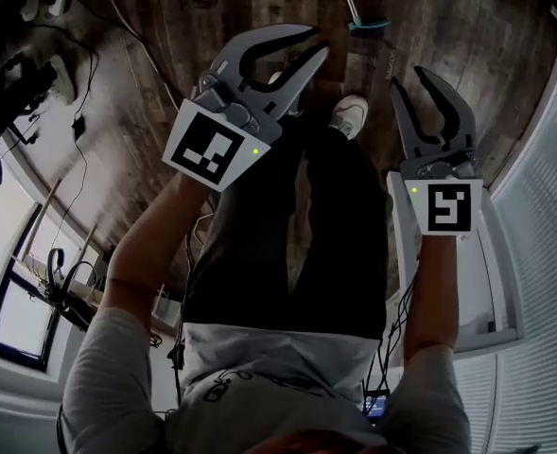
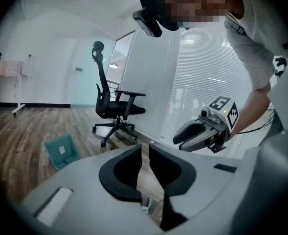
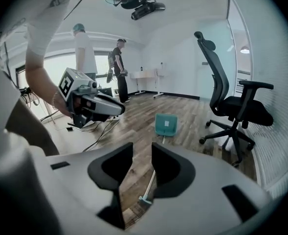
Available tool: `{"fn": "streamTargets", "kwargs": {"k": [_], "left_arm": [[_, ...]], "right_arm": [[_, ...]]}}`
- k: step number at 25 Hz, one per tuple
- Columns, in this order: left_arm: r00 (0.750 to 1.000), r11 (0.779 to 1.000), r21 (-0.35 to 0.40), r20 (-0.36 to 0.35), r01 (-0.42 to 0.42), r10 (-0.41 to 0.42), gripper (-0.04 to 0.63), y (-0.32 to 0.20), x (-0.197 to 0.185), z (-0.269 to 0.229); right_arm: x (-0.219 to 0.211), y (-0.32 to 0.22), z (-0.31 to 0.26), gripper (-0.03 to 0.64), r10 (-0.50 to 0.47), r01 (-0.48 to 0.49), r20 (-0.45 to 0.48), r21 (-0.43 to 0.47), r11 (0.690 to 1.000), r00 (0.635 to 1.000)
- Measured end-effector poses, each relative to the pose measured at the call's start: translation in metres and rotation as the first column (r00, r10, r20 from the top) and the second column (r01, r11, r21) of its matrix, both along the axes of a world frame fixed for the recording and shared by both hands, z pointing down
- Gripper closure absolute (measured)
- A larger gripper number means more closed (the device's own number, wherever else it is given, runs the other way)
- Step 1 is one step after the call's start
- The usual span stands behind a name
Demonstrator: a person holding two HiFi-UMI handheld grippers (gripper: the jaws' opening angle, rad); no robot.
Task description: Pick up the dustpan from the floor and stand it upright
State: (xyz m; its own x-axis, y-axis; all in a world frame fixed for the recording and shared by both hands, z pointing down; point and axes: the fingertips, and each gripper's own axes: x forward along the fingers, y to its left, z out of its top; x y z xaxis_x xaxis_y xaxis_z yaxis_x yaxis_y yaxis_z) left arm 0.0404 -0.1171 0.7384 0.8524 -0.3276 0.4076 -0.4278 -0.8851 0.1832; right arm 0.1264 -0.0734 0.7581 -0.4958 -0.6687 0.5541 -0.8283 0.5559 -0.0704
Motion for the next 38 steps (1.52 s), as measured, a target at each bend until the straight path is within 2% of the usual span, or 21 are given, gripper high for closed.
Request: {"fn": "streamTargets", "kwargs": {"k": [7, 13, 20, 29, 33, 38], "left_arm": [[1.0, 1.0, 0.02, 0.011, -0.01, 0.01, 0.529, -0.016, -0.005, 0.071], [0.999, 0.999, 0.038, -0.001, -0.035, 0.035, 0.528, -0.028, 0.001, 0.133], [0.999, 1.0, -0.021, -0.035, -0.023, 0.022, 0.506, -0.029, 0.003, 0.234], [0.998, 0.997, -0.046, -0.043, -0.055, 0.053, 0.5, -0.022, 0.01, 0.351], [0.997, 0.996, -0.064, -0.048, -0.063, 0.06, 0.488, -0.017, 0.021, 0.388], [0.997, 0.994, -0.087, -0.034, -0.066, 0.063, 0.477, -0.005, 0.023, 0.413]], "right_arm": [[0.006, -0.009, 0.07, 0.511, -0.022, 0.023, -0.019, 0.009, 1.0, 1.0], [0.008, -0.021, 0.143, 0.511, -0.061, 0.062, -0.02, 0.015, 0.998, 0.998], [0.005, -0.019, 0.241, 0.506, -0.075, 0.075, -0.011, -0.003, 0.997, 0.997], [0.002, -0.007, 0.356, 0.503, -0.173, 0.172, -0.037, -0.035, 0.984, 0.984], [0.001, -0.004, 0.395, 0.502, -0.191, 0.188, -0.043, -0.053, 0.981, 0.981], [-0.011, 0.009, 0.432, 0.489, -0.254, 0.245, -0.068, -0.117, 0.963, 0.965]]}}
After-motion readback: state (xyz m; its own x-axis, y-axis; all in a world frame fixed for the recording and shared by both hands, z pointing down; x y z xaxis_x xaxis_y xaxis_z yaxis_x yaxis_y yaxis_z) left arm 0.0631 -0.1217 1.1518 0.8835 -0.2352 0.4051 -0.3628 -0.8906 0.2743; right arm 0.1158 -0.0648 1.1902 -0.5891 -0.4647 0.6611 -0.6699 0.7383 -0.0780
